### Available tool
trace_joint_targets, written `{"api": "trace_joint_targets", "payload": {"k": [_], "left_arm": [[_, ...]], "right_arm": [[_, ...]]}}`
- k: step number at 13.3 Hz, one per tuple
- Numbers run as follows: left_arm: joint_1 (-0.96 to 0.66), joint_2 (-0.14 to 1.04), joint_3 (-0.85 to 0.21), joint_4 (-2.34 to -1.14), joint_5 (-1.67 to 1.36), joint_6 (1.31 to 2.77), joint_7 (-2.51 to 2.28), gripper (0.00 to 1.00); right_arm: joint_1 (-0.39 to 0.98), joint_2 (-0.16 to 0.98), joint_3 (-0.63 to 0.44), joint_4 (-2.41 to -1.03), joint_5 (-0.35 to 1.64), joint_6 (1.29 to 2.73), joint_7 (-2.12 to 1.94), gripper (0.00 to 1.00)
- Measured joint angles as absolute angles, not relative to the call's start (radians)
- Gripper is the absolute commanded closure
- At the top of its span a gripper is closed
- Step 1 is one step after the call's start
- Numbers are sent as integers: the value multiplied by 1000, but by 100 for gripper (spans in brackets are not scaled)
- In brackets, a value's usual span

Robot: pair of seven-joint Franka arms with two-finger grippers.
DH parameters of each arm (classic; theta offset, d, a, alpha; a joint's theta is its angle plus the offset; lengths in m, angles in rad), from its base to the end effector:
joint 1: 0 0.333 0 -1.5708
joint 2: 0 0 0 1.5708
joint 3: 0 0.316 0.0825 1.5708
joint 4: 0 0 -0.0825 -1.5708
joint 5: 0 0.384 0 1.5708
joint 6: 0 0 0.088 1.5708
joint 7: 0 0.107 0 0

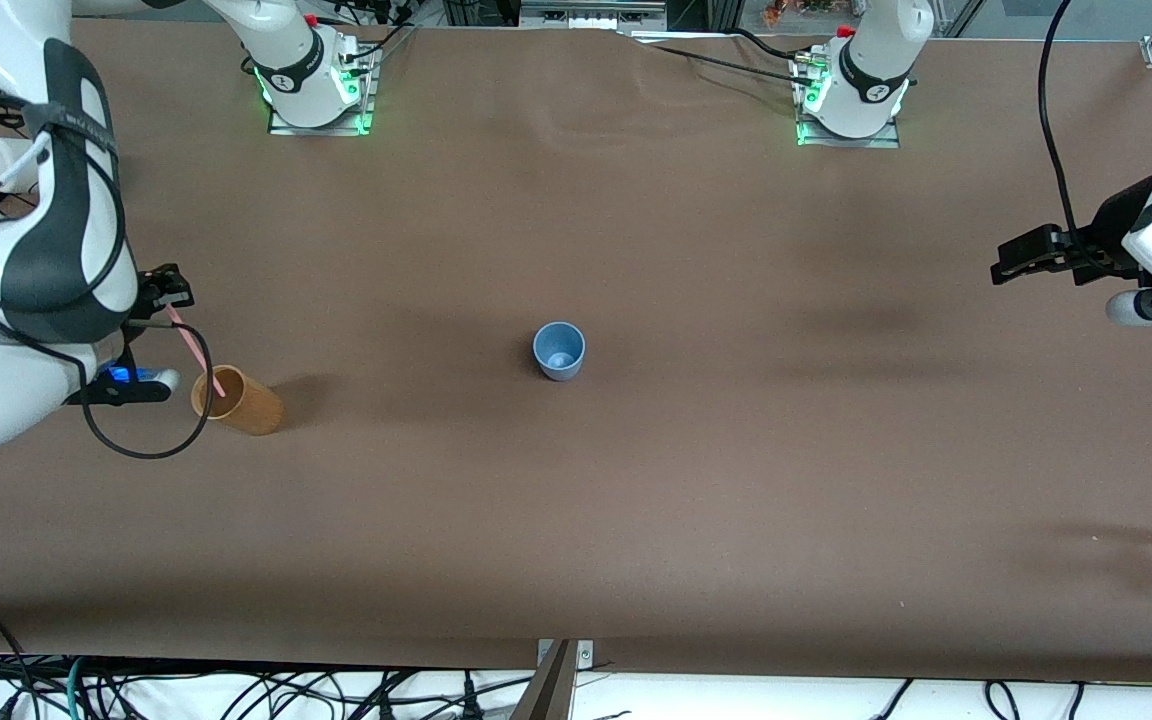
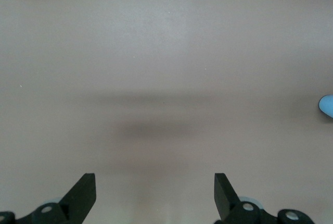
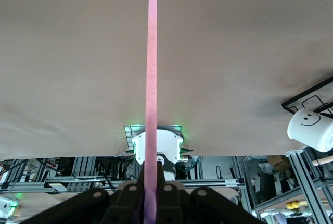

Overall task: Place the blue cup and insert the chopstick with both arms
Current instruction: 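Carry the chopstick with the right gripper over the blue cup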

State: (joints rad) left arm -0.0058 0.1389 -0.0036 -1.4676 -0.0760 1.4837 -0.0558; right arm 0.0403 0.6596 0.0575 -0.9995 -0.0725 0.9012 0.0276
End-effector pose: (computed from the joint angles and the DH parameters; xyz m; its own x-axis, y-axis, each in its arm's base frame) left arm 0.5863 -0.0140 0.5866 0.9912 0.0397 -0.1263 0.0487 -0.9964 0.0694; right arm 0.6378 0.0409 0.4427 0.7283 0.0141 -0.6851 0.0718 -0.9958 0.0559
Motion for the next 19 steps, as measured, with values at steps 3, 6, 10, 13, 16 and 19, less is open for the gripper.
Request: {"api": "trace_joint_targets", "payload": {"k": [3, 6, 10, 13, 16, 19], "left_arm": [[-6, 139, -3, -1467, -76, 1484, -56, 0], [-5, 139, -4, -1467, -76, 1484, -56, 0], [-4, 139, -3, -1467, -76, 1484, -56, 0], [-4, 139, -3, -1467, -76, 1484, -56, 0], [-4, 139, -3, -1467, -76, 1484, -56, 0], [-4, 139, -3, -1467, -76, 1484, -56, 0]], "right_arm": [[103, 596, 60, -995, -72, 877, 33, 100], [177, 573, 65, -995, -61, 875, 33, 100], [339, 573, 78, -984, -46, 906, 35, 100], [440, 579, 86, -984, 34, 976, 44, 100], [456, 615, 100, -984, 164, 1050, 86, 100], [490, 662, 132, -984, 187, 1069, 99, 100]]}}
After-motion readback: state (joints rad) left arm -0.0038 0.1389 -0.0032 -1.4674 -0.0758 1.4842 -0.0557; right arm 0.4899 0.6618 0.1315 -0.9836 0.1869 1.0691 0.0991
